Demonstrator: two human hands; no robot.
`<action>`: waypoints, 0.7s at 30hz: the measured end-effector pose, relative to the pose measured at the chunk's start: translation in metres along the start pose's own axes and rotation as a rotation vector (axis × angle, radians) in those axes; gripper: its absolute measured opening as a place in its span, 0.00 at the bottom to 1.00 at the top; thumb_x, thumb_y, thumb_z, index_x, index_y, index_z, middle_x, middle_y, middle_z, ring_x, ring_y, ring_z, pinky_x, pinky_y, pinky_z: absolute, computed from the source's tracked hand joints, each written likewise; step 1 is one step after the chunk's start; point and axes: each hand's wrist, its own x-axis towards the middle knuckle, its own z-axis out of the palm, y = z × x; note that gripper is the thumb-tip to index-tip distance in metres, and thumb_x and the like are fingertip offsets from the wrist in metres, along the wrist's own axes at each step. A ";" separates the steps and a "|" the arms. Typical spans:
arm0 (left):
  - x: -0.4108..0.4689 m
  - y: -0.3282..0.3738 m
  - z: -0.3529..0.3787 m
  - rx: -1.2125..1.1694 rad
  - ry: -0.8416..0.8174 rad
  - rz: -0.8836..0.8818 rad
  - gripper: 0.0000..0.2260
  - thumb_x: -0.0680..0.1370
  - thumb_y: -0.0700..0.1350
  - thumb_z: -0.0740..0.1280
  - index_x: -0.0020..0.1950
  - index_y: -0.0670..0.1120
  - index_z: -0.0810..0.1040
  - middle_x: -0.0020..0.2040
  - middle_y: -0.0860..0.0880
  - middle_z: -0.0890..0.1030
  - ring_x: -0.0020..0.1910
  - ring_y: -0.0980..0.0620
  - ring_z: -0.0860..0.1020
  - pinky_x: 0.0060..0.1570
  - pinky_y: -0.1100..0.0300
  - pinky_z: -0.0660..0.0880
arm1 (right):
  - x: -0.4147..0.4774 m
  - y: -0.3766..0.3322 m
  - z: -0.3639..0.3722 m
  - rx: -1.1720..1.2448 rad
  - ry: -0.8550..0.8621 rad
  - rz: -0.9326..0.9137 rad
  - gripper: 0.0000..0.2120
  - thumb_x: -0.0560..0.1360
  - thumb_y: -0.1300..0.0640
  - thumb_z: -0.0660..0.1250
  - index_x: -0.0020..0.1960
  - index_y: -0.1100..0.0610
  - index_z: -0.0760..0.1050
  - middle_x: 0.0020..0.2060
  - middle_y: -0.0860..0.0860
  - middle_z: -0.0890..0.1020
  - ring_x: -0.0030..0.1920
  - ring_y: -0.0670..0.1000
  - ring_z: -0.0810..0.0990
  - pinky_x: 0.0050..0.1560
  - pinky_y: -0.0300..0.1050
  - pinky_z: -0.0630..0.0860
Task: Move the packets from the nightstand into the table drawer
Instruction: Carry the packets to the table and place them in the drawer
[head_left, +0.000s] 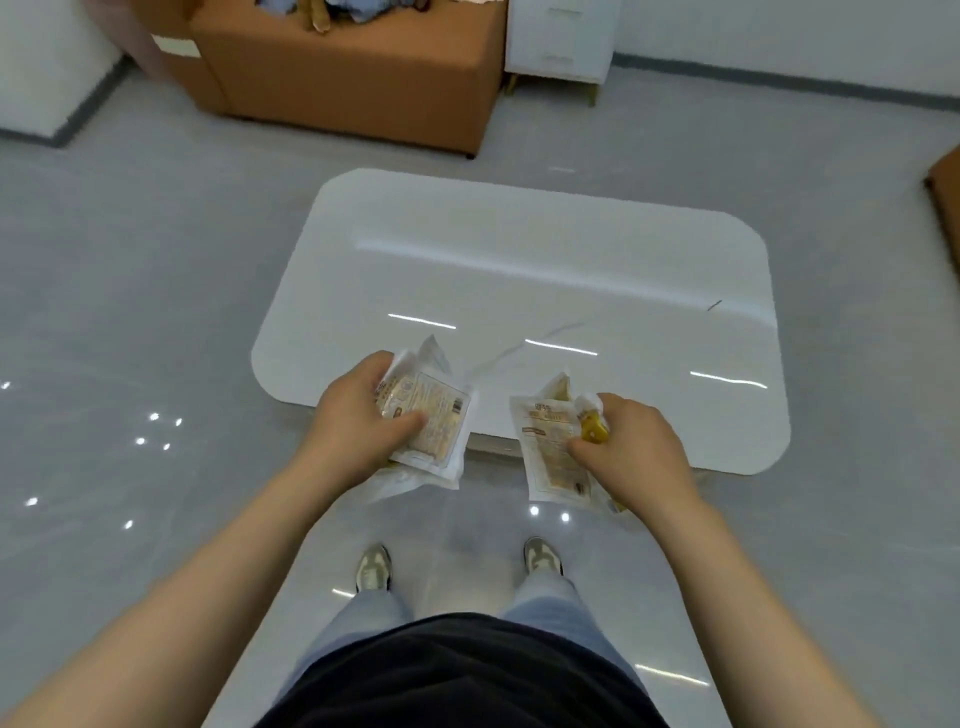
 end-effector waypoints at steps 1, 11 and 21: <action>0.006 -0.008 -0.007 0.010 -0.028 0.030 0.12 0.70 0.42 0.72 0.51 0.45 0.75 0.44 0.49 0.79 0.43 0.50 0.77 0.39 0.59 0.73 | -0.005 -0.006 0.008 0.011 0.022 0.036 0.06 0.68 0.55 0.67 0.44 0.55 0.75 0.36 0.49 0.79 0.39 0.53 0.78 0.38 0.48 0.77; 0.046 -0.090 -0.017 0.032 -0.166 0.102 0.12 0.70 0.42 0.72 0.51 0.46 0.74 0.43 0.51 0.78 0.40 0.55 0.76 0.36 0.62 0.72 | -0.019 -0.040 0.071 0.056 0.125 0.176 0.05 0.68 0.55 0.67 0.43 0.55 0.75 0.36 0.50 0.80 0.38 0.54 0.79 0.38 0.52 0.79; 0.074 -0.157 0.078 -0.075 -0.173 0.033 0.11 0.71 0.41 0.72 0.51 0.46 0.75 0.44 0.51 0.79 0.42 0.55 0.77 0.35 0.64 0.71 | 0.013 0.008 0.137 0.028 0.110 0.178 0.07 0.69 0.53 0.67 0.45 0.54 0.75 0.37 0.49 0.81 0.39 0.52 0.79 0.39 0.53 0.79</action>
